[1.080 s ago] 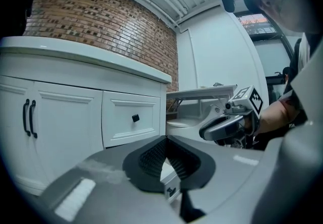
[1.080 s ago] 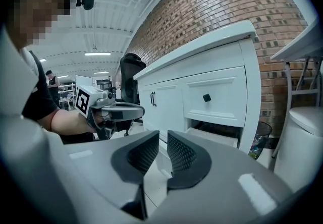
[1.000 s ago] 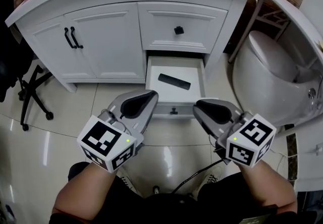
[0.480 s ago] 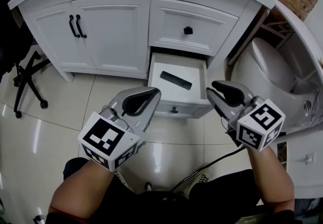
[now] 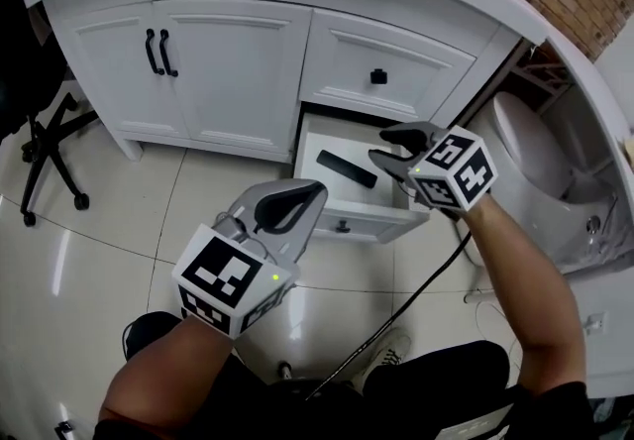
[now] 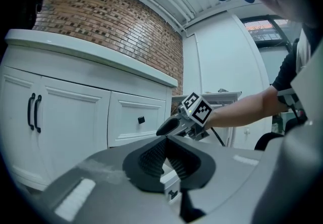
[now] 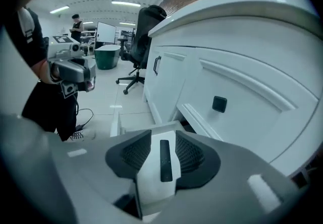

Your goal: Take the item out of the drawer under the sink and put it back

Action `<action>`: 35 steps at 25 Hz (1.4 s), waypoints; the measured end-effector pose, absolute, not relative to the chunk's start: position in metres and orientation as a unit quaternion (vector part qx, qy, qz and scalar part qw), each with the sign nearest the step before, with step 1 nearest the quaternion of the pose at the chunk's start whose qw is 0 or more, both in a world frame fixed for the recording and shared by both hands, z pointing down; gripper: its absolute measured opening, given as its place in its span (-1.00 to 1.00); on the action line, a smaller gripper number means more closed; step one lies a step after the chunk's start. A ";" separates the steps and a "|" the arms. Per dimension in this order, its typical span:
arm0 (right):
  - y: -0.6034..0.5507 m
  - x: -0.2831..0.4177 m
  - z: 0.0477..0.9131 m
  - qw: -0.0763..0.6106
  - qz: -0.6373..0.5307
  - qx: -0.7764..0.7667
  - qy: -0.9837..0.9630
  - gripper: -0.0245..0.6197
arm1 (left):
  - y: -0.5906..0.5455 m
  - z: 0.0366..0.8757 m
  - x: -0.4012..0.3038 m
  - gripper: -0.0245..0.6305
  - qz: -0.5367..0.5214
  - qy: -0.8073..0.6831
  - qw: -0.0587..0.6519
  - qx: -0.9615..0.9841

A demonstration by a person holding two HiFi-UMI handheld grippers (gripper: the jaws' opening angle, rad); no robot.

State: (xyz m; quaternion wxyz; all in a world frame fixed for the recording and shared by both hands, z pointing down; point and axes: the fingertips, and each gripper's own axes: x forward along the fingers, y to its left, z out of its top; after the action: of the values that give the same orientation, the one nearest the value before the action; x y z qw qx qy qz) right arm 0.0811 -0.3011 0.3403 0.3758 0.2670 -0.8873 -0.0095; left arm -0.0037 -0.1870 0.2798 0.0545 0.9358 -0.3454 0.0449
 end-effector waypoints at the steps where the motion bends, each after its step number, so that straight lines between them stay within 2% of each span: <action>1: -0.307 0.077 0.348 0.386 -0.007 0.258 -0.886 -0.48 | -0.188 0.277 -0.005 -0.91 0.042 -0.348 0.053 0.935; 8: -0.348 0.074 0.424 0.465 0.037 0.230 -0.854 -0.48 | -0.190 0.288 -0.002 -0.91 0.047 -0.345 0.061 0.936; 17: -0.379 0.073 0.473 0.478 0.101 0.237 -0.840 -0.48 | -0.187 0.285 0.002 -0.91 0.043 -0.335 0.065 0.939; 29: -0.371 0.066 0.530 0.524 0.112 0.191 -0.823 -0.43 | -0.187 0.288 0.001 -0.91 0.041 -0.333 0.073 0.939; 35: -0.368 0.066 0.535 0.524 0.137 0.176 -0.822 -0.38 | -0.189 0.283 -0.003 -0.91 0.030 -0.340 0.080 0.937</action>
State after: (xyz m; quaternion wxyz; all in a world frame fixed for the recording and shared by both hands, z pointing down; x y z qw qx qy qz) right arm 0.0657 -0.3682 0.5353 0.5245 0.1762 -0.8217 0.1370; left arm -0.0030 -0.1887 0.2834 0.0797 0.9367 -0.3396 0.0295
